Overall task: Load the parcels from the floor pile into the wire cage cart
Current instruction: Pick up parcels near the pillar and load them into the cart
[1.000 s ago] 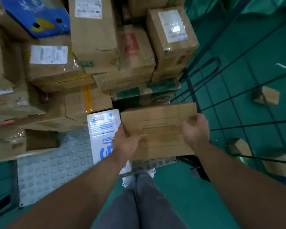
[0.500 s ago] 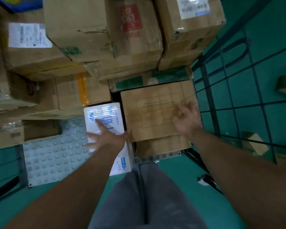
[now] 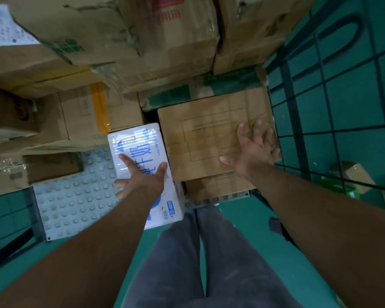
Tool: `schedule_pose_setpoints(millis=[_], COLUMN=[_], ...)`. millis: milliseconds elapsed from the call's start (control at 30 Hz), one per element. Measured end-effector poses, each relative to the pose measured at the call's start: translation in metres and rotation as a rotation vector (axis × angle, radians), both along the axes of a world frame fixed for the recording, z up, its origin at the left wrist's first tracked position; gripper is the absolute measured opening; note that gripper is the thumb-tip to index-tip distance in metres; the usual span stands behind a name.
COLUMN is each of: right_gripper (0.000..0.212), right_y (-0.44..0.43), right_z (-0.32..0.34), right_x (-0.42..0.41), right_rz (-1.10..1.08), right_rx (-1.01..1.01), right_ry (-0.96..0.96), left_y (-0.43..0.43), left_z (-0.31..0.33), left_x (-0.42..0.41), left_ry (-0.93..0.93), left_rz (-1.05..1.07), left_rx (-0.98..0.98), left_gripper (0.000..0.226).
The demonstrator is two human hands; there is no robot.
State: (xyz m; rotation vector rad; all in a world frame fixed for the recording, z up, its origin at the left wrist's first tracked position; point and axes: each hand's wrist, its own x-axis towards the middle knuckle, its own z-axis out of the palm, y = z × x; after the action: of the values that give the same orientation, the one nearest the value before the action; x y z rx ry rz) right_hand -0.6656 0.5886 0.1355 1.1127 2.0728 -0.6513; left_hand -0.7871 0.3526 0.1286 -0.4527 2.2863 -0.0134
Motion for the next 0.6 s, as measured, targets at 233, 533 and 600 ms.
schedule_pose_setpoints(millis=[233, 533, 600], right_gripper=[0.095, 0.025, 0.021], right_y=[-0.003, -0.133, -0.179], right_z=[0.025, 0.081, 0.090], right_x=[0.009, 0.138, 0.183], right_rz=[-0.050, -0.849, -1.106], right_rx=[0.048, -0.296, -0.397], right_ry=[0.041, 0.321, 0.289], left_y=[-0.005, -0.056, -0.066], left_z=[0.004, 0.068, 0.085], left_x=[-0.021, 0.031, 0.068], left_ry=[-0.174, 0.046, 0.008], left_rz=[-0.012, -0.300, -0.458], left_rx=[0.209, 0.311, 0.368], left_gripper=[0.134, 0.082, 0.070])
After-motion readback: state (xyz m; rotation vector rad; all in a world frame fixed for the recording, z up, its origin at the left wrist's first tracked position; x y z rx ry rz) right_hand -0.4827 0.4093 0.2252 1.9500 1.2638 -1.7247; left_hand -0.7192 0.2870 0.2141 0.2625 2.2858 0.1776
